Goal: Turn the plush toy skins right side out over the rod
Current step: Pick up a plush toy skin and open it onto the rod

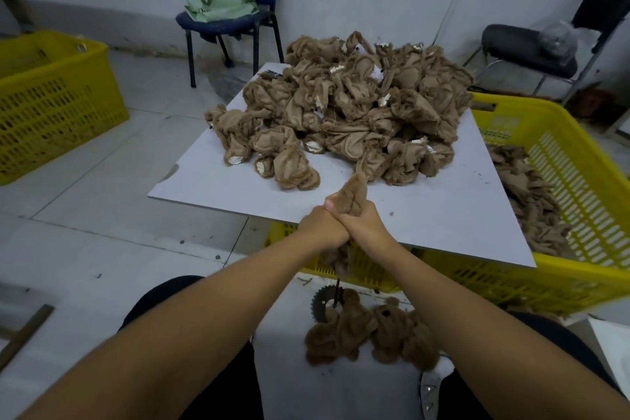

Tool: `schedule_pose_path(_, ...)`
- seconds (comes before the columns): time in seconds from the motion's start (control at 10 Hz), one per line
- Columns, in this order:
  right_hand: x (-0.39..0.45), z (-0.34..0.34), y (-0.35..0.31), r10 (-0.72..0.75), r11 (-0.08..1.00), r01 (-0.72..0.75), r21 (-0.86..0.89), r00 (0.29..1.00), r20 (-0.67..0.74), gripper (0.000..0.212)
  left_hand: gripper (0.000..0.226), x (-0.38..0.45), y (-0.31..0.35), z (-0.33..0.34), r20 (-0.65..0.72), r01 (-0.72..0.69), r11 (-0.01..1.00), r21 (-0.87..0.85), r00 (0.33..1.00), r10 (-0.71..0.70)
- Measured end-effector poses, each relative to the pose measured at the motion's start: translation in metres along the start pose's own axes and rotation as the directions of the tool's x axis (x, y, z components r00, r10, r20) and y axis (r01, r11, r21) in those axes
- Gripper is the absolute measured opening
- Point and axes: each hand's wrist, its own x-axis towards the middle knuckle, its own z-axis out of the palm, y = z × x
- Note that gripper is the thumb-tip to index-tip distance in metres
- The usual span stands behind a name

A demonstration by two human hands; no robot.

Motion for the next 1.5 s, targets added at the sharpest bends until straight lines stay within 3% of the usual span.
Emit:
schedule_pose_path(0.1, 0.000, 0.016, -0.026, -0.007, 0.999, 0.008, 0.038, 0.999, -0.035, 0.037, 0.057, -0.007, 0.011, -0.042, 0.034, -0.030, 0.990, -0.136, 0.999, 0.035)
schedule_pose_path(0.2, 0.004, 0.012, -0.062, -0.036, 0.991, 0.040, 0.128, 0.999, -0.034, 0.042, 0.054, -0.008, 0.031, -0.066, -0.089, -0.180, 0.971, -0.155, 0.982, 0.167)
schedule_pose_path(0.3, 0.005, -0.014, -0.089, -0.090, 0.932, 0.070, 0.356, 0.995, 0.041, 0.056, 0.028, -0.016, 0.066, -0.091, -0.246, -0.349, 0.898, -0.269, 0.926, 0.287)
schedule_pose_path(0.4, 0.004, -0.034, -0.101, -0.175, 0.900, 0.131, 0.416, 0.982, 0.067, 0.057, 0.037, -0.025, 0.078, -0.101, -0.415, -0.439, 0.811, -0.386, 0.868, 0.272)
schedule_pose_path(0.5, 0.008, -0.052, -0.107, -0.260, 0.931, 0.253, 0.264, 0.966, -0.011, 0.049, 0.029, -0.029, 0.080, -0.103, -0.487, -0.470, 0.661, -0.585, 0.855, 0.177)
schedule_pose_path(0.6, 0.008, -0.069, -0.110, -0.361, 0.921, 0.343, 0.185, 0.929, 0.078, 0.016, 0.022, -0.032, 0.083, -0.103, -0.479, -0.479, 0.527, -0.702, 0.865, 0.149)
schedule_pose_path(0.8, 0.002, -0.075, -0.108, -0.467, 0.879, 0.447, 0.165, 0.877, 0.113, 0.019, 0.035, -0.030, 0.083, -0.096, -0.413, -0.438, 0.486, -0.756, 0.896, 0.165)
schedule_pose_path(0.9, 0.004, -0.074, -0.107, -0.509, 0.860, 0.504, 0.075, 0.858, 0.067, 0.025, 0.042, -0.026, 0.084, -0.092, -0.348, -0.378, 0.468, -0.799, 0.925, 0.152)
schedule_pose_path(1.0, 0.007, -0.076, -0.105, -0.511, 0.858, 0.512, -0.048, 0.859, 0.035, 0.043, 0.036, -0.025, 0.084, -0.085, -0.304, -0.353, 0.445, -0.823, 0.936, 0.179)
schedule_pose_path(1.1, 0.009, -0.082, -0.100, -0.547, 0.815, 0.542, -0.206, 0.836, 0.033, 0.030, 0.038, -0.024, 0.084, -0.078, -0.309, -0.354, 0.460, -0.814, 0.935, 0.172)
schedule_pose_path(1.2, 0.008, -0.081, -0.096, -0.573, 0.798, 0.558, -0.226, 0.820, 0.000, 0.028, 0.039, -0.024, 0.084, -0.073, -0.306, -0.351, 0.429, -0.832, 0.936, 0.172)
schedule_pose_path(1.4, 0.003, -0.075, -0.103, -0.648, 0.753, 0.639, -0.157, 0.761, -0.009, 0.029, 0.018, -0.029, 0.089, -0.075, -0.265, -0.386, 0.422, -0.820, 0.910, 0.318)
schedule_pose_path(1.5, 0.001, -0.068, -0.103, -0.624, 0.780, 0.615, -0.119, 0.779, -0.065, 0.021, 0.022, -0.035, 0.093, -0.072, -0.253, -0.361, 0.383, -0.850, 0.918, 0.304)
